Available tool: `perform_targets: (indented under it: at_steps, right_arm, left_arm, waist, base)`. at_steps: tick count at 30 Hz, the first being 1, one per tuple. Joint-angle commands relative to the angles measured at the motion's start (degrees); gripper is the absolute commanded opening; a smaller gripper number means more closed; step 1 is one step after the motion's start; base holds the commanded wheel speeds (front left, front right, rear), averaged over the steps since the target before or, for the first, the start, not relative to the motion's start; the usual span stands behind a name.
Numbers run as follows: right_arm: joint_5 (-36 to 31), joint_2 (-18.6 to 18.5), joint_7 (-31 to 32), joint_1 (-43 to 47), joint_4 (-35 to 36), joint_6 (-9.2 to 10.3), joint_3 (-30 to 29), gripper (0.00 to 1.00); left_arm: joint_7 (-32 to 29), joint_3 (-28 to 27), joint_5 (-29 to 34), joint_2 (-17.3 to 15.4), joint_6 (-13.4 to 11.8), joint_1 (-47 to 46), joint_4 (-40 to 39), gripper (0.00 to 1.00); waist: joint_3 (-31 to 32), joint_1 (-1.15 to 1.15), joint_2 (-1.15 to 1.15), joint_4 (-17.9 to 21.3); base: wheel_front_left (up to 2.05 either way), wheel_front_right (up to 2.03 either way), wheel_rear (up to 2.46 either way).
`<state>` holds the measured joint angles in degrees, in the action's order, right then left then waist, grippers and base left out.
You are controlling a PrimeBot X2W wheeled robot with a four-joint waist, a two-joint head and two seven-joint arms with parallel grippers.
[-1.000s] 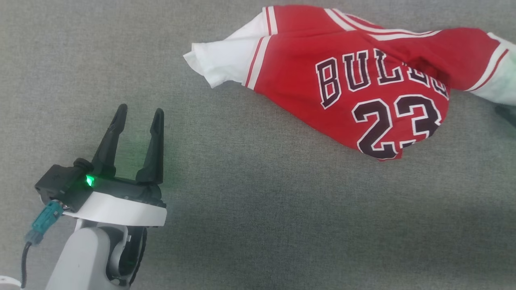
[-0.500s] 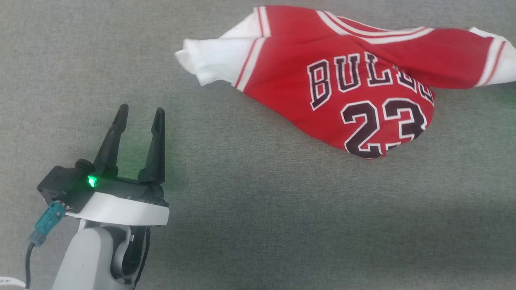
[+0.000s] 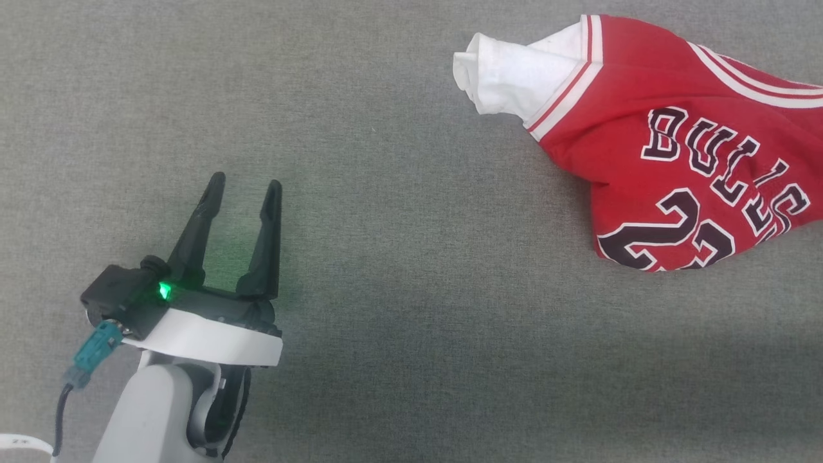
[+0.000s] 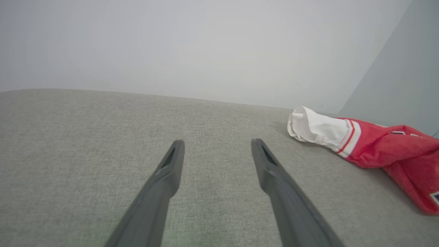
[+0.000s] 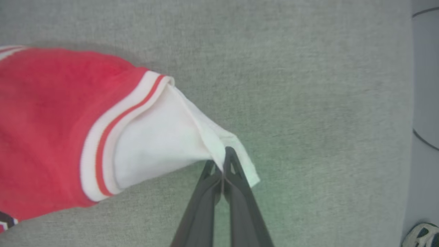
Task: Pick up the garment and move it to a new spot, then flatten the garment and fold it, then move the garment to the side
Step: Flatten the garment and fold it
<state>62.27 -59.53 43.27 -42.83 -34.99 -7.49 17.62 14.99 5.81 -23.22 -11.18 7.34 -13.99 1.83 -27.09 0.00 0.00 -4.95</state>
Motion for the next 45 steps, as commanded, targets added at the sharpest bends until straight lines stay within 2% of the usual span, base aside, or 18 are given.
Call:
perform_targets:
  at_steps: [1,5,6,7,8,12,18,20,21,22,25,29,33,36,42,43,44,45]
  right_arm:
    - [-1.9,2.0,-1.1,-0.7,-1.7,0.0,-0.6,0.0]
    - [-5.4,6.8,-4.2,-1.7,-4.4,0.01,-2.4,0.0]
    - [-6.5,7.4,-5.4,-1.6,-4.3,0.01,-2.6,0.15]
    - [-7.4,7.9,-7.0,-1.6,-3.9,0.01,-3.0,0.49]
    - [-7.9,8.3,-8.4,-1.6,-3.8,0.01,-3.6,1.0]
    - [-9.9,8.3,-13.9,1.0,-0.3,0.01,-5.2,1.0]
    - [-8.7,9.3,-24.3,8.0,10.2,0.0,-9.6,1.0]
    - [-8.2,9.7,-25.6,9.9,12.6,0.0,-10.1,1.0]
    - [-7.9,10.0,-27.1,11.7,15.2,-0.01,-10.4,1.0]
    - [-6.8,11.2,-29.4,15.1,20.4,0.0,-10.9,1.0]
    - [-6.8,13.2,-31.5,19.5,26.3,0.01,-10.6,1.0]
    - [-8.7,15.8,-32.6,22.5,30.9,0.0,-10.2,1.0]
    - [-10.2,17.7,-32.0,23.4,33.4,0.0,-10.4,1.0]
    - [-11.1,18.8,-31.6,23.4,34.3,0.0,-10.8,1.0]
    - [-12.7,20.6,-30.6,22.4,35.2,0.0,-11.1,1.0]
    - [-12.9,20.8,-30.6,22.4,35.3,0.0,-11.1,1.0]
    - [-13.3,21.0,-30.4,22.3,35.3,0.0,-11.1,1.0]
    - [-13.4,21.2,-30.3,22.1,35.4,0.0,-11.1,1.0]
  left_arm:
    - [0.3,0.5,-0.2,-0.6,0.2,-0.7,0.2,1.0]
    - [0.3,1.1,-0.2,-2.4,0.2,-2.2,0.2,1.0]
    - [0.3,1.5,-0.3,-3.0,0.2,-2.7,0.3,1.0]
    - [0.3,1.9,-0.3,-3.9,0.2,-3.2,0.3,1.0]
    - [0.3,2.3,-0.4,-4.9,0.2,-3.9,0.4,1.0]
    - [-1.0,5.9,-0.4,-10.3,0.2,-9.1,0.1,1.0]
    - [-9.0,14.8,-5.2,-19.5,0.2,-22.6,-0.8,1.0]
    - [-11.1,16.7,-7.0,-20.8,0.2,-25.3,-0.6,1.0]
    - [-13.8,18.9,-9.1,-21.7,0.2,-27.7,-0.1,1.0]
    - [-19.2,23.0,-13.5,-23.7,0.2,-33.3,1.0,1.0]
    - [-29.3,28.9,-22.7,-25.1,0.2,-40.2,4.1,1.0]
    - [-45.1,33.0,-35.0,-24.4,0.2,-47.1,11.6,1.0]
    - [-59.4,35.8,-41.5,-22.6,0.1,-51.8,19.0,1.0]
    - [-63.0,35.5,-43.8,-20.9,-1.1,-53.8,23.6,1.0]
    - [-64.0,35.0,-46.9,-17.9,-0.8,-55.0,29.2,1.0]
    - [-64.0,35.3,-46.5,-17.7,-0.7,-55.1,29.8,0.86]
    - [-63.7,35.7,-45.9,-17.8,-0.5,-55.2,30.2,0.48]
    - [-63.3,35.9,-45.8,-17.6,-0.5,-55.1,30.7,0.02]
  waist:
    - [0.2,0.0,0.0,-0.1]
    - [0.7,0.0,0.0,0.6]
    - [0.8,0.0,0.0,0.9]
    - [1.0,0.0,0.0,1.2]
    - [1.1,0.0,0.0,1.6]
    - [1.6,0.0,0.0,3.5]
    - [1.7,0.0,0.0,7.6]
    - [1.6,0.0,0.0,8.3]
    - [1.5,0.0,0.0,9.0]
    - [1.2,0.0,0.0,10.5]
    - [0.6,0.0,0.0,12.8]
    - [0.0,0.0,0.0,15.3]
    - [-1.0,0.0,0.0,17.2]
    - [-1.9,0.0,0.0,18.2]
    - [-3.3,0.0,0.0,19.5]
    - [-3.4,0.0,0.0,19.6]
    - [-3.5,0.0,0.0,19.6]
    - [-3.5,0.0,0.0,19.6]
  base:
    - [0.0,0.0,0.0]
    - [0.0,0.0,0.0]
    - [0.0,0.0,0.0]
    - [0.0,0.0,0.0]
    - [0.0,0.0,0.0]
    - [0.0,0.0,0.0]
    - [0.0,0.0,0.0]
    - [0.0,0.0,0.0]
    - [0.0,0.0,0.0]
    - [0.0,0.0,0.0]
    - [0.0,0.0,0.0]
    - [0.0,0.0,0.0]
    - [0.0,0.0,0.0]
    - [0.0,0.0,0.0]
    - [0.0,0.0,0.0]
    - [0.0,0.0,0.0]
    - [0.0,0.0,0.0]
    - [0.0,0.0,0.0]
